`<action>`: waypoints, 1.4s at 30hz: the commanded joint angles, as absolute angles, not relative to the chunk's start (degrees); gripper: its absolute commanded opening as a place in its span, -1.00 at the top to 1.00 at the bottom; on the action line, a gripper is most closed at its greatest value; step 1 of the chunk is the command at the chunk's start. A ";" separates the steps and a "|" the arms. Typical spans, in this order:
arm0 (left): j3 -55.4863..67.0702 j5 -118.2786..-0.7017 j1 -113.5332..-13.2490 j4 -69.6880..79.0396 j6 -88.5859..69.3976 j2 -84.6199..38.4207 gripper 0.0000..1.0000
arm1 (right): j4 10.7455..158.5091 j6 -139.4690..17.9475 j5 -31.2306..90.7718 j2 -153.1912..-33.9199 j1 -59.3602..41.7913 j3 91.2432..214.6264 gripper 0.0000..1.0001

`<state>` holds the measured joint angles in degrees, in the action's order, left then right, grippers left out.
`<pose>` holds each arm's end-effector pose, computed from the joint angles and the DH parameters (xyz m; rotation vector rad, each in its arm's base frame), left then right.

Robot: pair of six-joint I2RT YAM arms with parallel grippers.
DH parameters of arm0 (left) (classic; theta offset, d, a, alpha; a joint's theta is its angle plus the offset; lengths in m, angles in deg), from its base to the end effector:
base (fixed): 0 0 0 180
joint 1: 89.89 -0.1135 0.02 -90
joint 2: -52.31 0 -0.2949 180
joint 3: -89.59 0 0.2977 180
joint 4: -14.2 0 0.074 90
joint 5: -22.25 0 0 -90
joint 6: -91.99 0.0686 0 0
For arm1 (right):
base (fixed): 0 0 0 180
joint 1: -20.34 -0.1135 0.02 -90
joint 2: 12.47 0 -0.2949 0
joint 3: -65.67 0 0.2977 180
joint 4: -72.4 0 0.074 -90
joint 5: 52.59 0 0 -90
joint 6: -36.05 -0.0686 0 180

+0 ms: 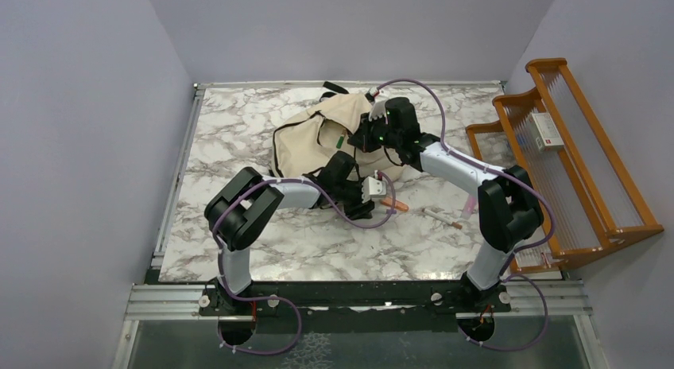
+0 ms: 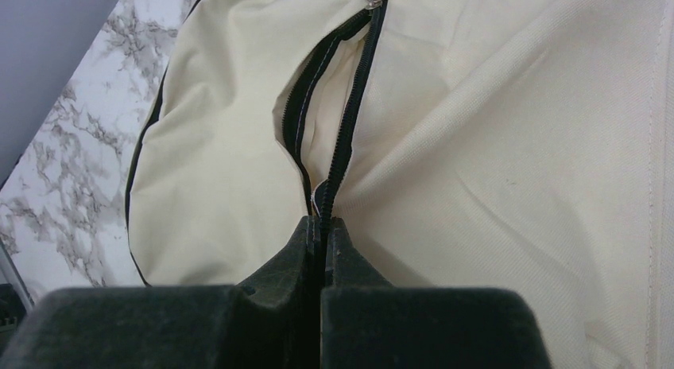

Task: Pack the student bag
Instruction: Place the stationery in the student bag, then pick up the stationery from the center of the board.

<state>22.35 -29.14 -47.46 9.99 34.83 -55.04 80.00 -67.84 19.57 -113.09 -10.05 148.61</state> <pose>0.2862 -0.3196 0.1140 1.6472 1.5892 -0.8701 0.4068 0.2629 0.2534 -0.5013 2.0212 0.7961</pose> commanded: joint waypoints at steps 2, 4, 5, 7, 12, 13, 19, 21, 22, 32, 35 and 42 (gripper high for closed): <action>19.60 -33.17 -46.11 6.74 36.14 -56.27 -0.05 | 80.63 -67.63 17.07 -113.96 -10.42 150.73 0.99; 19.43 -34.49 -45.80 5.16 36.73 -56.39 -0.05 | 80.83 -67.93 16.33 -114.20 -10.42 151.05 0.99; 19.45 -34.85 -45.77 4.60 36.78 -56.47 -0.05 | 81.02 -68.04 15.87 -114.31 -10.43 151.23 0.99; 19.42 -35.26 -45.73 3.81 36.58 -56.62 -0.03 | 81.33 -68.09 15.19 -114.56 -10.42 151.60 0.99; 18.67 -34.74 -45.01 1.14 36.26 -58.15 0.07 | 82.71 -67.65 15.29 -114.79 -10.46 152.55 0.99; 18.57 -34.59 -44.83 0.62 36.22 -58.49 0.09 | 83.05 -67.47 15.43 -114.71 -10.42 152.72 0.99; 17.82 -34.27 -44.06 -2.75 36.92 -59.99 0.39 | 83.94 -66.36 16.87 -114.46 -10.42 153.02 0.99; 17.55 -34.27 -44.03 -3.70 37.37 -59.90 0.53 | 83.94 -66.26 17.55 -114.48 -10.42 152.98 0.99; 17.50 -34.34 -44.03 -4.08 37.51 -59.66 0.59 | 83.94 -66.19 17.71 -114.52 -10.42 153.05 0.99; 23.37 -31.32 -43.81 -2.44 33.03 -46.25 1.00 | 83.10 -66.60 19.40 -113.35 -10.43 153.00 0.99; 27.64 -31.02 -43.82 1.26 28.23 -39.45 1.00 | 82.98 -66.58 20.31 -112.99 -10.33 152.97 0.99; 38.63 -39.87 -44.49 14.06 10.24 -24.94 1.00 | 81.88 -67.98 22.66 -111.34 -10.33 150.83 0.99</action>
<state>32.12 -33.40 -44.02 3.52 24.64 -32.60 83.76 -67.01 19.92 -114.19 -10.05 151.17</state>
